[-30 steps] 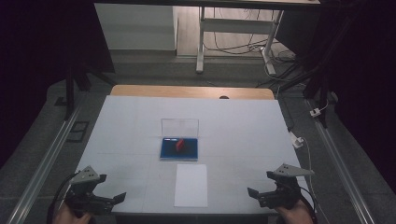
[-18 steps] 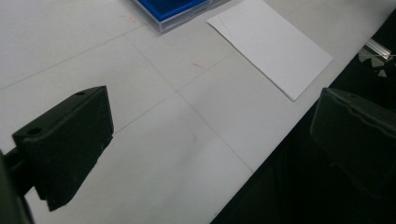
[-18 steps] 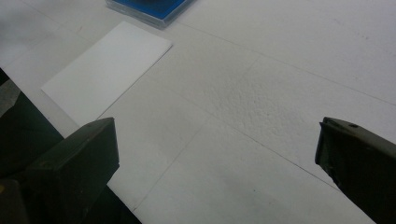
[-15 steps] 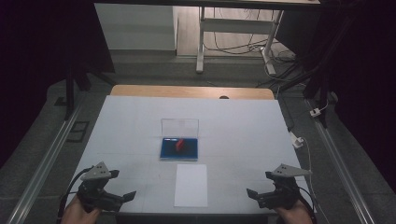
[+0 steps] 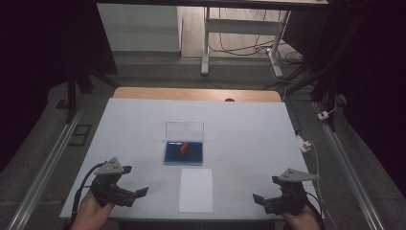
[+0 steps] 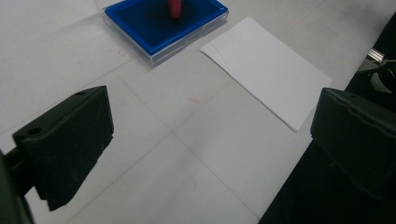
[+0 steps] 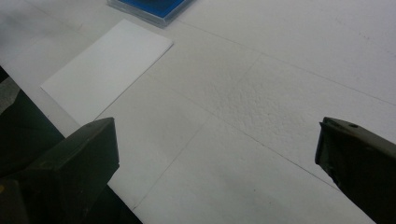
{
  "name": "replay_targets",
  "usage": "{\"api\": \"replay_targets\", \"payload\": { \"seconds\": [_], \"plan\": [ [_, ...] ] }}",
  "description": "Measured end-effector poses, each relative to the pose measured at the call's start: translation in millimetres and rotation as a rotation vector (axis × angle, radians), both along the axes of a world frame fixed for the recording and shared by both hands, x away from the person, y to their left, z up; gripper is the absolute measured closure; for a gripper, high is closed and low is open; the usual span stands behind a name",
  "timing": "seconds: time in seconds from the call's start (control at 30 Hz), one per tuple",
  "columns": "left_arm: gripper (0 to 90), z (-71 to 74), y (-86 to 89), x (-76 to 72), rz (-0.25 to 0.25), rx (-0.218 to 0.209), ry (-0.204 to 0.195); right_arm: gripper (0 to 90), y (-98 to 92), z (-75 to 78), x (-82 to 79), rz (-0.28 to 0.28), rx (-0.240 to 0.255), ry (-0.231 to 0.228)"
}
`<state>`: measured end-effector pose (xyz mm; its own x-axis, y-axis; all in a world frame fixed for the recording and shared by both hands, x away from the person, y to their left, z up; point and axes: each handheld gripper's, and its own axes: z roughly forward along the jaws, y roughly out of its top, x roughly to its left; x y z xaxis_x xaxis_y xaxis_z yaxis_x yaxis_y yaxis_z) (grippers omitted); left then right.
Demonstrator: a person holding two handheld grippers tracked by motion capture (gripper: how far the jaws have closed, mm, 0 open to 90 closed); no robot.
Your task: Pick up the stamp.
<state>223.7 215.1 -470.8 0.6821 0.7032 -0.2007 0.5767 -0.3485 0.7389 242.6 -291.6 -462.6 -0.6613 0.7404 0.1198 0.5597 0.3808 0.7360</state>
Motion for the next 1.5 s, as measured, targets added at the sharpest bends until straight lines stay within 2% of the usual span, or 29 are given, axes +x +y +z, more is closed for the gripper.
{"api": "replay_targets", "payload": {
  "seconds": [0.4,0.6,0.83,1.07,1.3,1.5],
  "plan": [
    [0.0,3.0,-23.1,30.7,-0.017,0.012,-0.003,0.0,0.5,-0.2,0.1,0.003,0.000,0.003],
    [0.0,4.4,-36.5,46.2,-0.033,0.057,-0.020,0.0,0.7,-0.4,0.2,0.004,0.000,0.003],
    [0.0,4.0,-50.4,62.4,-0.021,0.094,-0.029,0.0,0.7,-0.6,0.2,0.006,-0.003,0.002],
    [0.0,1.9,-62.2,78.3,-0.007,0.106,-0.037,0.0,1.3,-0.4,0.2,0.006,-0.012,0.007],
    [0.0,-2.3,-72.1,95.2,-0.014,0.105,-0.035,0.0,1.2,-0.6,0.3,0.007,-0.014,0.008],
    [0.0,-7.9,-83.0,108.4,-0.041,0.147,-0.034,0.0,1.4,-0.9,0.6,0.008,-0.011,0.010]
  ]
}}
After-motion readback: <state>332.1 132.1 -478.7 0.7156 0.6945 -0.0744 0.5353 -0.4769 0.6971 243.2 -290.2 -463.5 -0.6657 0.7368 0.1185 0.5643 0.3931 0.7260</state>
